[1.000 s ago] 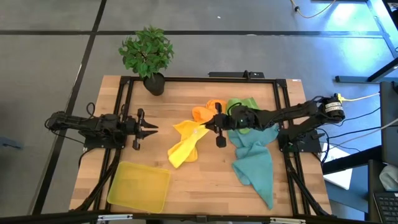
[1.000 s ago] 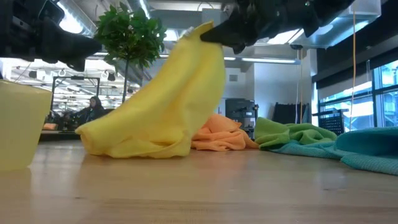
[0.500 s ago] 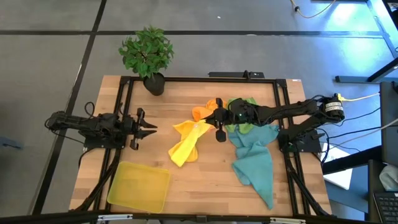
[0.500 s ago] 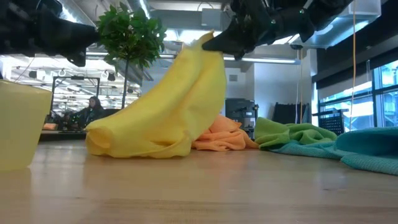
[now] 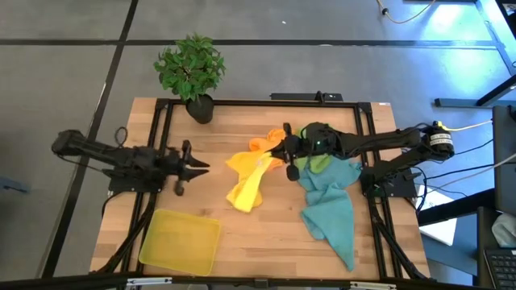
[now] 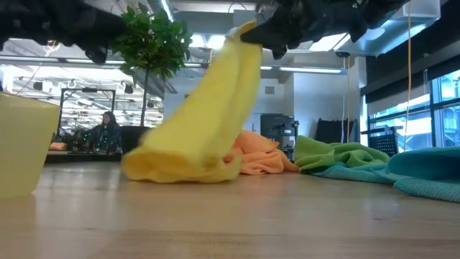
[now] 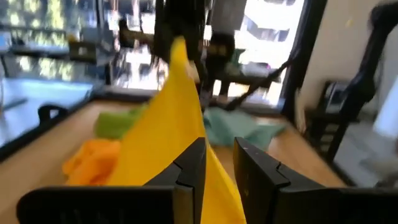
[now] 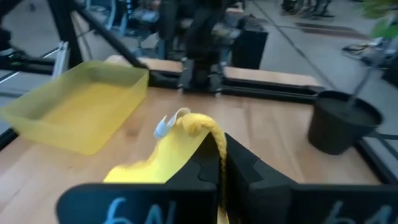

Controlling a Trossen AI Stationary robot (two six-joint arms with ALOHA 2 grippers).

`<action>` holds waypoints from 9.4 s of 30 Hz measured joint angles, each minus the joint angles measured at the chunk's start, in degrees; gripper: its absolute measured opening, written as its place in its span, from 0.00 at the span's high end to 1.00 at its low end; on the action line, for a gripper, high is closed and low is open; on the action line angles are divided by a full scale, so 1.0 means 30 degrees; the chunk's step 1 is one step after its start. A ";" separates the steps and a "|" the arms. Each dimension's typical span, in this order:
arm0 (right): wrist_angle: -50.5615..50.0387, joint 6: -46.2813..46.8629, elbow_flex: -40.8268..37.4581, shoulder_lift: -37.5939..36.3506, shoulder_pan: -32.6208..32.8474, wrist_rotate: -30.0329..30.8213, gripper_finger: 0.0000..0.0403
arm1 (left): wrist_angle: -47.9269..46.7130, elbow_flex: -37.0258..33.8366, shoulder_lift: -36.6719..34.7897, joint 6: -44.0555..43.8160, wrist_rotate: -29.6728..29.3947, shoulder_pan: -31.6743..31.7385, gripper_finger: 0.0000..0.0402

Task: Fold microfiber towels
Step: Fold the yellow microfiber cloth

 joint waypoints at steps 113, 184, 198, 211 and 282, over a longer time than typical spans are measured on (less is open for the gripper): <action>-0.2726 0.0714 -0.0029 -0.5206 -0.0327 0.0700 0.99 | -0.1642 0.8244 1.2396 -0.3884 -0.6392 -0.1383 1.00; -0.2501 0.7960 -0.4506 -0.5396 1.0366 0.4766 0.99 | -1.5378 1.7358 1.7623 -0.8339 -1.0347 -1.0267 1.00; 0.1132 1.1081 -1.0180 -0.5394 1.2147 1.0072 0.99 | -1.4045 1.7351 2.1776 -0.8555 -0.7585 -0.9069 1.00; 0.0988 1.0296 -1.0681 -0.5387 0.9688 1.1330 0.99 | -1.8362 1.7351 2.1778 -0.7512 -0.5830 -0.4913 1.00; 0.3511 0.7973 -0.9282 0.0434 0.5203 0.9348 0.79 | -1.2344 1.3271 2.0551 -0.5627 -0.1920 -0.1934 0.75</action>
